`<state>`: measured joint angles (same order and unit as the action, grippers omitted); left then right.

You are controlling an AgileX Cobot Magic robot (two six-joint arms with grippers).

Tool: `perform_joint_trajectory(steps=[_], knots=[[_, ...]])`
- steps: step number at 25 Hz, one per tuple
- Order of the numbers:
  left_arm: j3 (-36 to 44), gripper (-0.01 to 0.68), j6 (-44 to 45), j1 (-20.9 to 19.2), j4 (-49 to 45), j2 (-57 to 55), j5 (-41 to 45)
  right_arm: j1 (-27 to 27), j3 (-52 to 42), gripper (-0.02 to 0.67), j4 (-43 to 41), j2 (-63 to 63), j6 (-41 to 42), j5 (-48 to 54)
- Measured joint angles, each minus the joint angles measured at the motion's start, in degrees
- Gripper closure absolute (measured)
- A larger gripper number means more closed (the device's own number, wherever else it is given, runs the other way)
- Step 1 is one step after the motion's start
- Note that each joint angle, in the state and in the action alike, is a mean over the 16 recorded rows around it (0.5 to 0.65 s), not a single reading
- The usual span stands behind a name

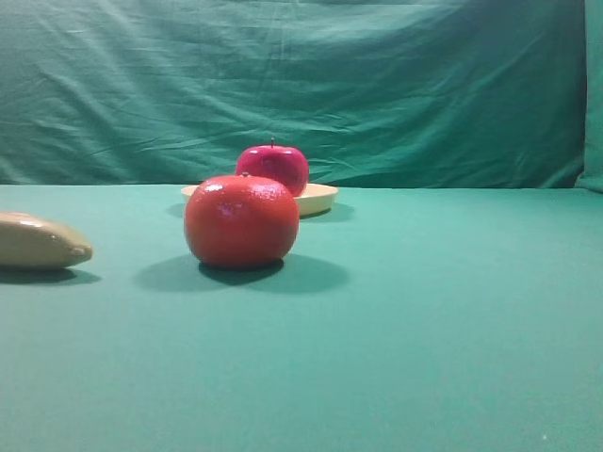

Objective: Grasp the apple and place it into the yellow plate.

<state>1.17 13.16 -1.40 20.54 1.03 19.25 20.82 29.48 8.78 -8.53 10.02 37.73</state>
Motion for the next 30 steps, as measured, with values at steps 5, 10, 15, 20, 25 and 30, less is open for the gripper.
perform_joint_trajectory(steps=[5,10,15,20,25,30], knots=[[0.0,0.516,0.0,0.0,0.0,0.0,0.0,-2.9,-6.5,0.649,-1.1,2.2,0.0,-4.3],[0.0,0.516,0.0,0.0,0.0,0.0,0.0,-7.7,-13.8,0.649,-2.1,5.1,0.0,-8.7],[0.0,0.516,0.0,0.0,0.0,0.0,0.0,-12.7,-19.9,0.649,-2.7,7.7,0.0,-11.2],[0.0,0.516,0.0,0.0,0.0,0.0,0.0,-16.3,-24.7,0.649,-3.1,9.1,0.0,-12.0],[0.0,0.516,0.0,0.0,0.0,0.0,0.0,-18.1,-28.1,0.649,-3.1,9.2,0.0,-12.8],[0.0,0.516,0.0,0.0,0.0,0.0,0.0,-18.9,-30.0,0.649,-2.9,9.2,0.0,-13.7]])
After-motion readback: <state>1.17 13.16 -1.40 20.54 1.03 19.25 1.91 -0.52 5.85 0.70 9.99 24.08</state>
